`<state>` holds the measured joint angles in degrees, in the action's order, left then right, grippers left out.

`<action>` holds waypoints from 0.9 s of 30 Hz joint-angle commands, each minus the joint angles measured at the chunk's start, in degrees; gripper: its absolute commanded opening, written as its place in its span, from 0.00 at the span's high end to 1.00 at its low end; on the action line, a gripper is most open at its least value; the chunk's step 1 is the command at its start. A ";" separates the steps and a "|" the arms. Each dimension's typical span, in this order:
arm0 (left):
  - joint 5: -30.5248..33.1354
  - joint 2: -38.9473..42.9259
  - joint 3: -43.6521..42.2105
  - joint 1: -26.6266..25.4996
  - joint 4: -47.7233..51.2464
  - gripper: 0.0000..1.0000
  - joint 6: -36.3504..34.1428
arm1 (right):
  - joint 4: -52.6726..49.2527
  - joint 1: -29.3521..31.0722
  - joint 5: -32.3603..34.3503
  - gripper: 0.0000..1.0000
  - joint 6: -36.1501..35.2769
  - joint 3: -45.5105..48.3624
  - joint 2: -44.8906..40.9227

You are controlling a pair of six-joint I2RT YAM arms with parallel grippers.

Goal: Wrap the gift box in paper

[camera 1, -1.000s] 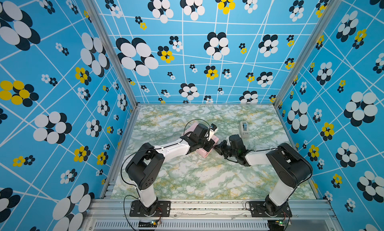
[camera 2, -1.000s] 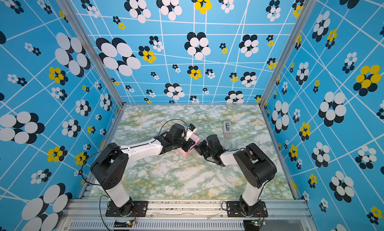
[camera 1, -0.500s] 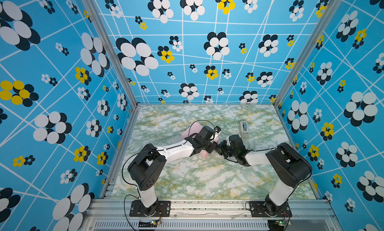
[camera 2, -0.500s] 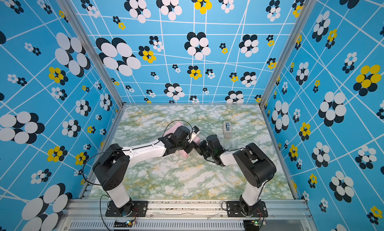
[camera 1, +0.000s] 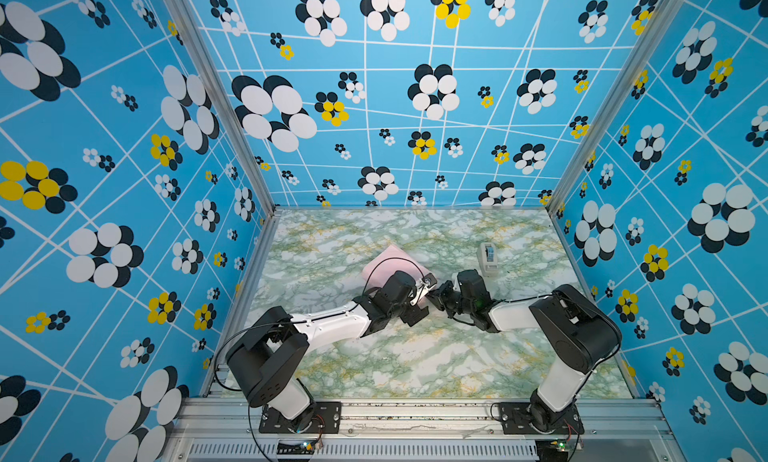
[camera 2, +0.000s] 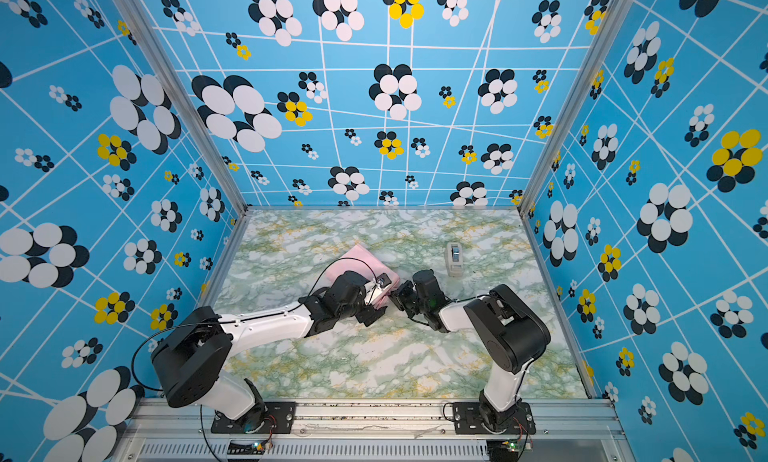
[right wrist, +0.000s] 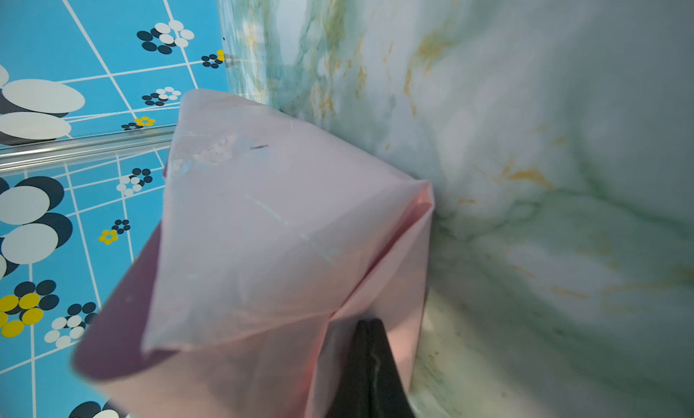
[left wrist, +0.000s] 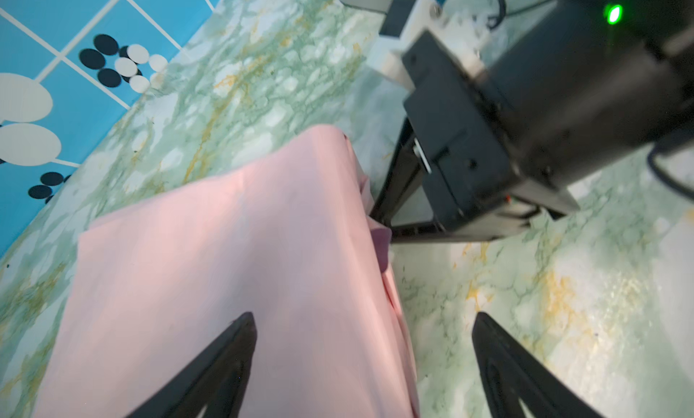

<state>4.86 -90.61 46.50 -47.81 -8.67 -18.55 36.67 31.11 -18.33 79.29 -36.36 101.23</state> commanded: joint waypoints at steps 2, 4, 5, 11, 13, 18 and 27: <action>5.86 -1.19 -1.21 -0.96 -5.05 0.08 -5.38 | 0.69 0.53 -0.22 1.00 0.43 0.52 0.42; 8.32 -1.99 -1.43 -1.63 -6.07 0.09 -6.29 | 0.55 0.53 -0.22 1.00 0.39 0.33 0.48; 9.80 -2.55 -1.46 -1.95 -6.26 0.10 -6.82 | 0.51 0.53 -0.30 1.00 0.32 0.09 0.53; 15.02 -6.55 -2.02 -2.94 -9.45 0.13 -5.11 | 0.25 0.48 -0.48 1.00 0.28 -0.20 0.39; 16.30 -7.75 -1.86 -3.46 -9.70 0.13 -4.41 | 0.15 0.57 -0.42 1.00 0.30 -0.16 0.28; 19.95 -10.11 -2.50 -4.16 -12.21 0.26 -3.10 | 0.03 0.52 -0.48 1.00 0.21 -0.29 0.20; 20.53 -10.70 -6.00 -4.22 -14.49 0.43 -0.47 | 0.59 0.45 0.01 1.00 -0.45 0.10 -1.03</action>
<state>24.93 -99.35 43.38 -52.16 -26.59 -21.78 36.67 31.11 -18.33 79.26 -36.36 101.21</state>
